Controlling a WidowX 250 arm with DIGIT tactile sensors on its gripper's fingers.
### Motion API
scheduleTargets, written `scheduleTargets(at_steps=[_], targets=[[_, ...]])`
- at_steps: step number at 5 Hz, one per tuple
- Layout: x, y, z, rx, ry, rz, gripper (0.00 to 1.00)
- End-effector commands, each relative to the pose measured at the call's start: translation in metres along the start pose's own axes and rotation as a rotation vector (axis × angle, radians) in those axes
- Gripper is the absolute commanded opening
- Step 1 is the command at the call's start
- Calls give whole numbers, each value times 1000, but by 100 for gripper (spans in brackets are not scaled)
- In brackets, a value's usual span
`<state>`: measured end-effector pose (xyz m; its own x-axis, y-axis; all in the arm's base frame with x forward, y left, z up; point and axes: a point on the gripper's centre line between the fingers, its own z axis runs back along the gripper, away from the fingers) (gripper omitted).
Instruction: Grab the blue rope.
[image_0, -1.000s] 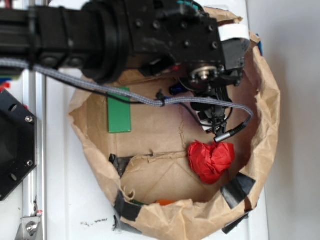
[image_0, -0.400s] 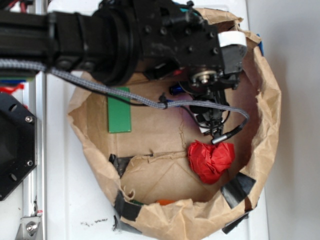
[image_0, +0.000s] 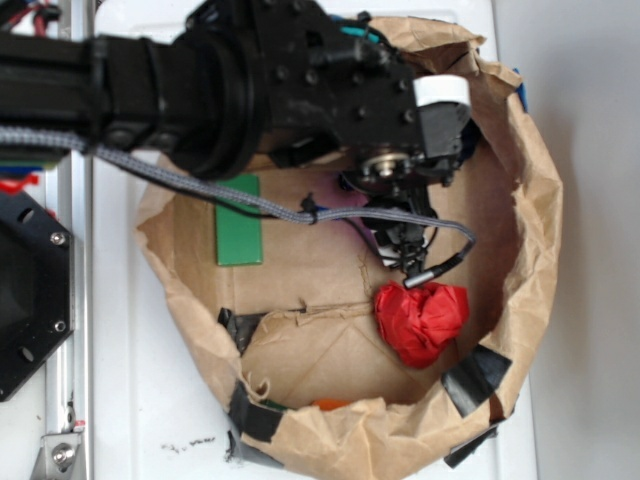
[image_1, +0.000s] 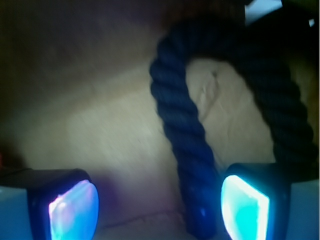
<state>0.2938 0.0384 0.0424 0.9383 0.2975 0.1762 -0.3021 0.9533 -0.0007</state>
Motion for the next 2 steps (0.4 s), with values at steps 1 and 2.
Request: scheduleTargets(at_steps=[1, 2], targets=[[2, 11, -4, -42, -45, -76, 100], [5, 9, -6, -38, -41, -85, 100]])
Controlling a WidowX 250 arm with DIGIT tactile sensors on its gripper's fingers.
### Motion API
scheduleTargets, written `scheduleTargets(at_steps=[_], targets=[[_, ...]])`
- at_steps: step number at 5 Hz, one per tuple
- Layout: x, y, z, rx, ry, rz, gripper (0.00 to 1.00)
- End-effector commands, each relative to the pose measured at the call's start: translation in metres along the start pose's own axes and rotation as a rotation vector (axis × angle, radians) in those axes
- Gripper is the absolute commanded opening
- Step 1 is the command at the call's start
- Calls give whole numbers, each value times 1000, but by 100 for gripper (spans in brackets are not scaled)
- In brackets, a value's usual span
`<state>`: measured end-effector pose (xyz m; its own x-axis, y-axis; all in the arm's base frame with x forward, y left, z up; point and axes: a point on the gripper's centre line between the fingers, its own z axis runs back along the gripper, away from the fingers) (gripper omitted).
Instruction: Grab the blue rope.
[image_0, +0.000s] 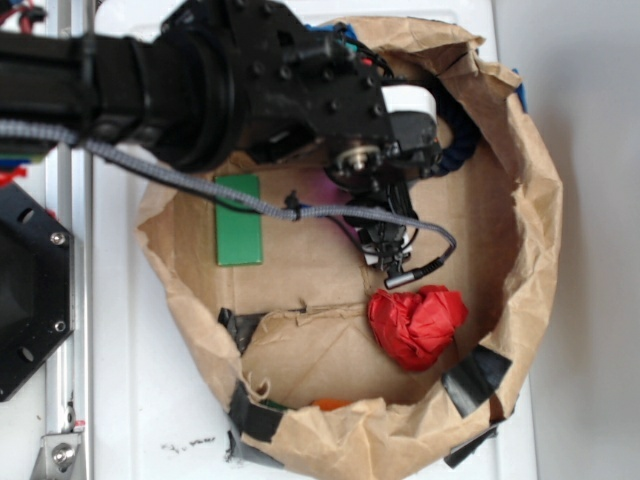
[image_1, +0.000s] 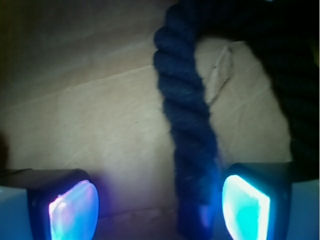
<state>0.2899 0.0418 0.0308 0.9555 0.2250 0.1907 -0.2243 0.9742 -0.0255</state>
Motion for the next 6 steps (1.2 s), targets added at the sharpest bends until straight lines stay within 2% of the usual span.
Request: scheduleTargets(at_steps=[1, 4, 6], targets=[[14, 7, 5, 2, -18, -6, 100], [27, 21, -5, -2, 8, 3, 100], [26, 18, -17, 30, 27, -24, 100]])
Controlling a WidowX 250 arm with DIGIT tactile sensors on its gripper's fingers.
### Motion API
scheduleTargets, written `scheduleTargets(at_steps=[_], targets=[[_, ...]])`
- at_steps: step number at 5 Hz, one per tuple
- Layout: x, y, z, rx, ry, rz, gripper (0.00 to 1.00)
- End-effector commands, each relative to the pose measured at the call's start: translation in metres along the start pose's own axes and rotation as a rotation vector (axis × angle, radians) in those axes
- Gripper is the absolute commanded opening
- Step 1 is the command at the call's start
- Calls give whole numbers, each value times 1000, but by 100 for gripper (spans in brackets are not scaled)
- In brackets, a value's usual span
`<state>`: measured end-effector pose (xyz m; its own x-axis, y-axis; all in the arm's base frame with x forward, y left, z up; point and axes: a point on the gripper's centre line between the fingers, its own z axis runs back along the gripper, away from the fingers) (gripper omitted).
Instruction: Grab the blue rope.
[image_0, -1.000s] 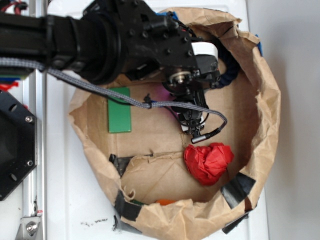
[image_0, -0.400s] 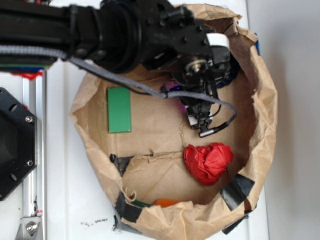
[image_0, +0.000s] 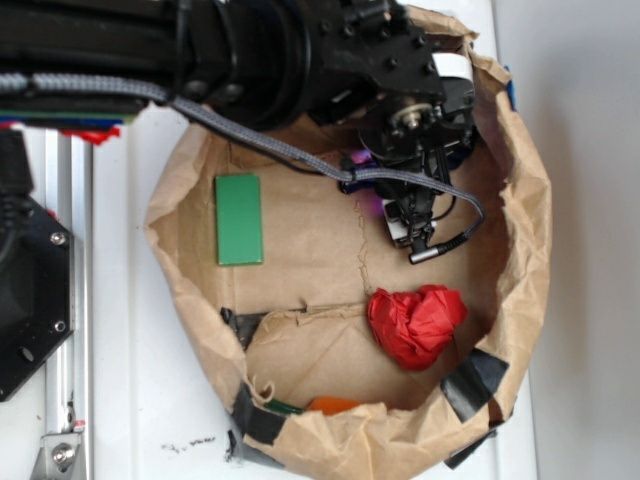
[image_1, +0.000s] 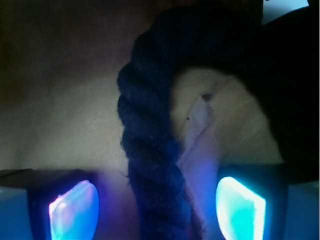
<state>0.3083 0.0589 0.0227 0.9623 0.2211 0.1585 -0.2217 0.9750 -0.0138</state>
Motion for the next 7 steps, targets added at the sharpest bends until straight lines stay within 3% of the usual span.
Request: scheduleTargets(at_steps=[1, 6, 7], targets=[[5, 3, -6, 18, -15, -19, 0], [2, 6, 5, 7, -20, -26, 0], [-6, -12, 28, -39, -26, -78, 0]])
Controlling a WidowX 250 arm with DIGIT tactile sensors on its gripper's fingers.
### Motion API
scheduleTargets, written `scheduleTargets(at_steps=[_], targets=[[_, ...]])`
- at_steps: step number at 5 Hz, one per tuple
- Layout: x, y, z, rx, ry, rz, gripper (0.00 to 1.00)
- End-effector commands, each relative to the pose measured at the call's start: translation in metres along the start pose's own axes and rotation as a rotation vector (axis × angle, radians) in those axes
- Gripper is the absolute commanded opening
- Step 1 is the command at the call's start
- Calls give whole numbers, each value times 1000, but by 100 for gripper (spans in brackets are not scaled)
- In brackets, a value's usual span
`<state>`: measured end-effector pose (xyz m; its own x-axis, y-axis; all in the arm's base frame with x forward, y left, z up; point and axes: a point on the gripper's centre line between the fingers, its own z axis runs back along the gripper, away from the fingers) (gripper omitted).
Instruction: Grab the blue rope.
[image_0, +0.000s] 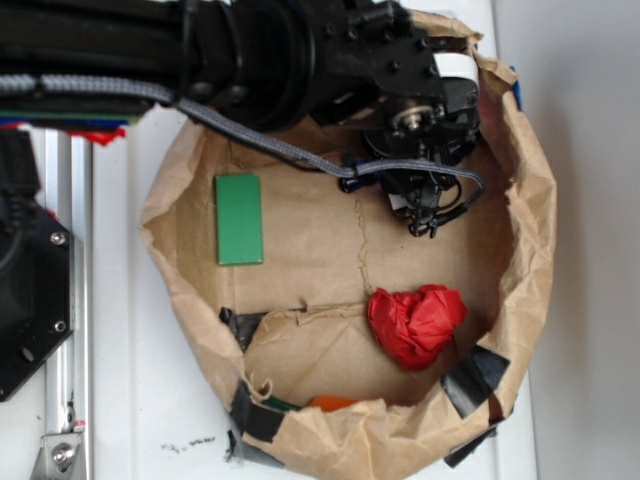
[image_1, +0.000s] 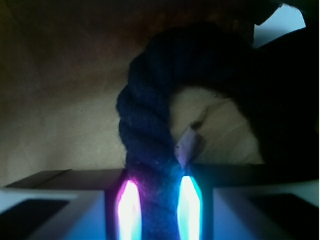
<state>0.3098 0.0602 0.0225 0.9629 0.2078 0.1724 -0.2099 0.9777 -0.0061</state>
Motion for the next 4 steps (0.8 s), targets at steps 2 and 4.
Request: scheduleTargets(at_steps=[2, 4], targets=[[-17, -63, 118, -134, -24, -125, 0], [-23, -87, 158, -146, 58, -133, 0]])
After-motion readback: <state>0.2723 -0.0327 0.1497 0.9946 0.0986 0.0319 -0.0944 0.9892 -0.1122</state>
